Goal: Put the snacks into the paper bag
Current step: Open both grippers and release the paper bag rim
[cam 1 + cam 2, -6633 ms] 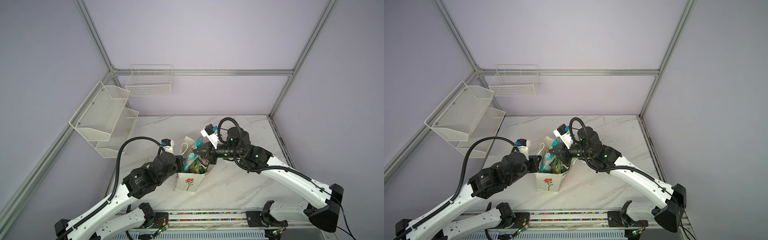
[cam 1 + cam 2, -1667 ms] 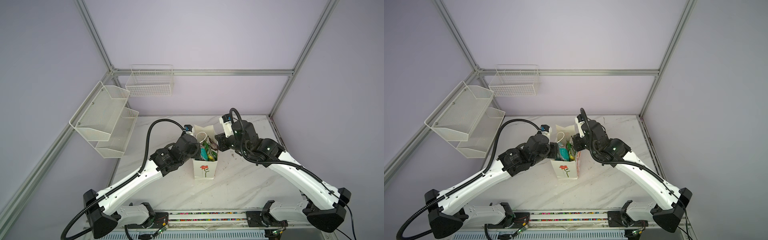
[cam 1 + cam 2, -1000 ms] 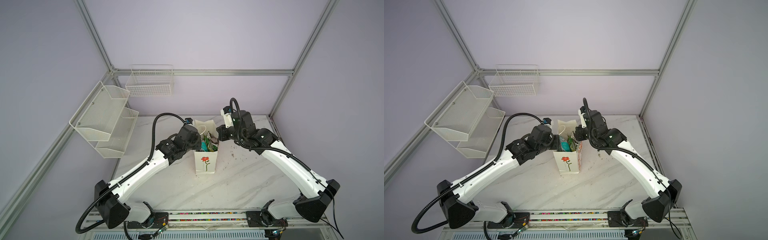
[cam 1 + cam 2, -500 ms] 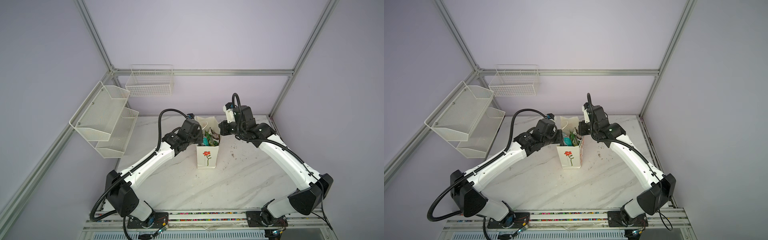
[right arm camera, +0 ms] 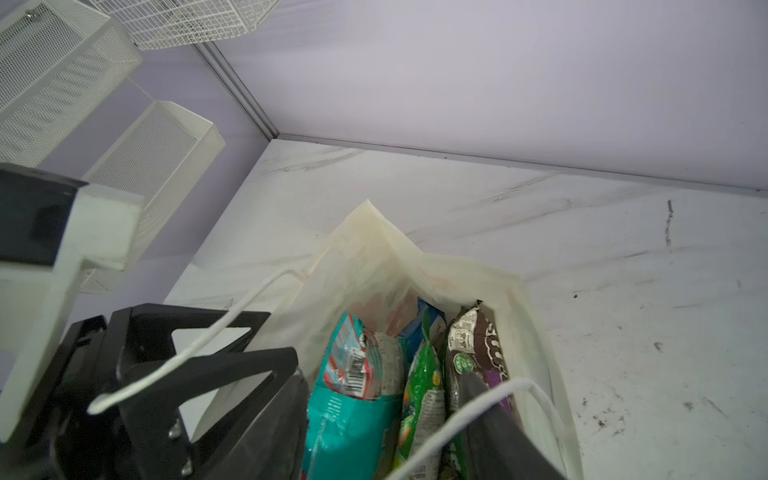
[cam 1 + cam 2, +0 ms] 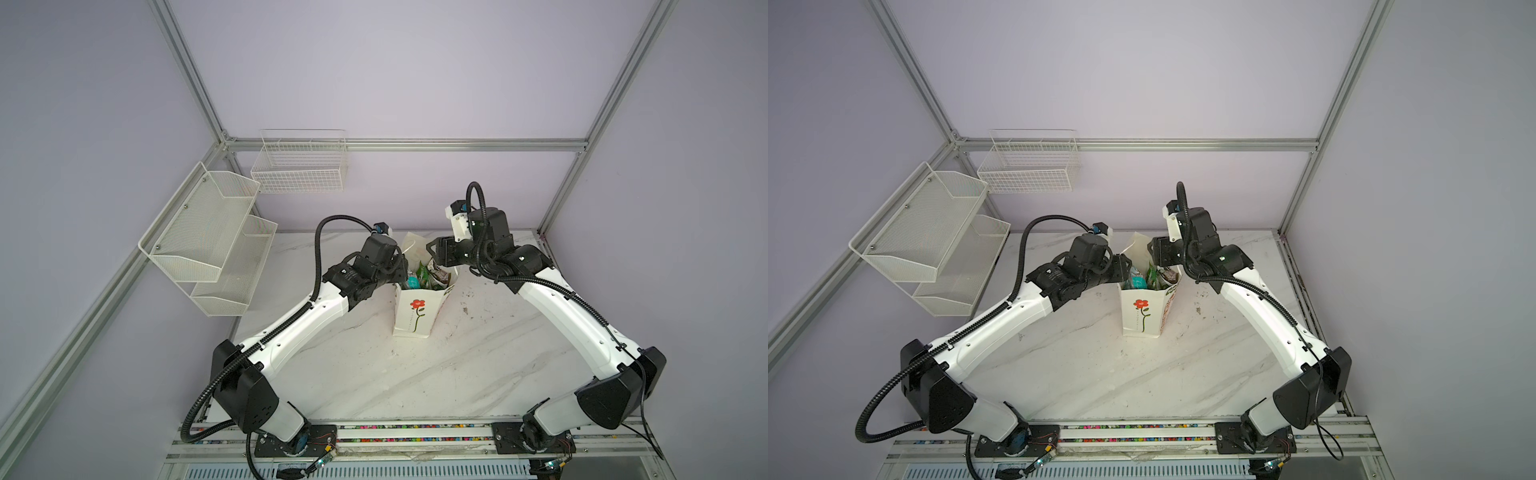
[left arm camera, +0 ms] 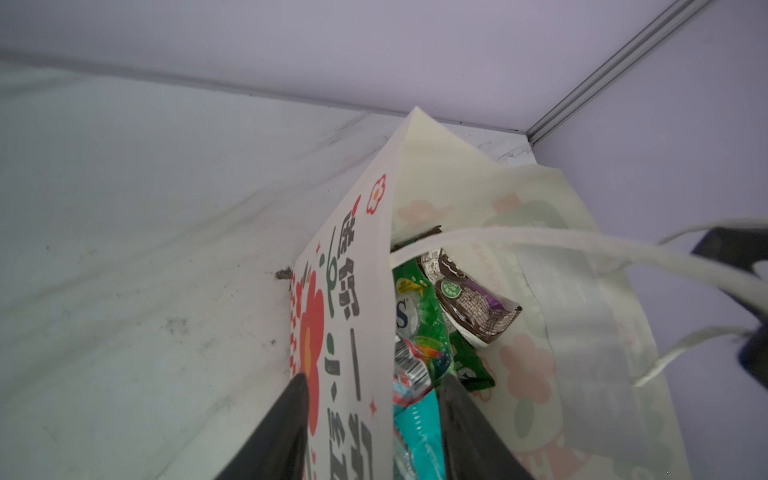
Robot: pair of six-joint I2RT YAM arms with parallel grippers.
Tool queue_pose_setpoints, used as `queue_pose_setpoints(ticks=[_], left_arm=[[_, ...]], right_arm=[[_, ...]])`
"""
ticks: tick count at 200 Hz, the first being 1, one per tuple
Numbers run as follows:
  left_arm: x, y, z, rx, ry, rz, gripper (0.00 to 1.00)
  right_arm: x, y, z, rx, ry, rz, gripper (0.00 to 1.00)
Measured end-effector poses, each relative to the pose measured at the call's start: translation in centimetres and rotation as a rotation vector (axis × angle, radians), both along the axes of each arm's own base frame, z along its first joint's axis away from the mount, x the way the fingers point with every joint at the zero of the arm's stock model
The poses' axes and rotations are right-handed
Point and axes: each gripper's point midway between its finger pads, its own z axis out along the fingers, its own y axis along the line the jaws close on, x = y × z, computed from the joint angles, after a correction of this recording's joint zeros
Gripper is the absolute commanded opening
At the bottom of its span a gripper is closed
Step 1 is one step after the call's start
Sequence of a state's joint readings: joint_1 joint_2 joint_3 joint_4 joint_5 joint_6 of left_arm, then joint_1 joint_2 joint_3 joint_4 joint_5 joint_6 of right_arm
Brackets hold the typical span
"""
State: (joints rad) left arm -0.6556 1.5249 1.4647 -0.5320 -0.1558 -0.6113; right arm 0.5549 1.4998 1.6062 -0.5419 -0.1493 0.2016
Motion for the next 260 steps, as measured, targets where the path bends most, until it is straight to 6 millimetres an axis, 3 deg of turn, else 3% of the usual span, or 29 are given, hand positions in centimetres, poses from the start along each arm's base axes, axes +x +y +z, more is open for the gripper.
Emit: queue_pose_setpoints(ticks=[82, 88, 91, 95, 128, 192, 217, 260], left_arm=[[-0.8, 0.4, 3.3, -0.062, -0.061, -0.008, 0.82], [-0.9, 0.4, 3.5, -0.065, -0.064, -0.008, 0.83], [-0.9, 0.4, 3.6, -0.065, -0.066, -0.009, 0.84], [-0.9, 0.4, 3.6, -0.067, -0.067, -0.008, 0.84], [-1.2, 0.6, 4.2, -0.074, -0.077, -0.011, 0.89], [-2.6, 1.7, 7.3, -0.114, -0.139, -0.018, 1.0], [-2.8, 1.8, 7.6, -0.115, -0.145, -0.02, 1.0], [-3.3, 2.2, 8.0, -0.109, -0.15, -0.023, 1.0]], right_arm=[[-0.7, -0.6, 1.4, 0.015, -0.026, -0.008, 0.76], [-0.8, -0.7, 1.4, 0.013, -0.025, -0.011, 0.8], [-0.8, -0.8, 1.4, 0.014, -0.023, -0.015, 0.94], [-0.9, -0.9, 1.4, 0.01, -0.022, -0.016, 0.97], [-1.5, -1.9, 1.6, -0.009, -0.016, -0.051, 0.97], [-2.0, -3.9, 1.9, -0.05, -0.016, -0.122, 0.97], [-2.1, -4.2, 1.7, -0.06, -0.012, -0.135, 0.97], [-3.1, -5.2, 3.8, -0.042, -0.051, -0.15, 0.97]])
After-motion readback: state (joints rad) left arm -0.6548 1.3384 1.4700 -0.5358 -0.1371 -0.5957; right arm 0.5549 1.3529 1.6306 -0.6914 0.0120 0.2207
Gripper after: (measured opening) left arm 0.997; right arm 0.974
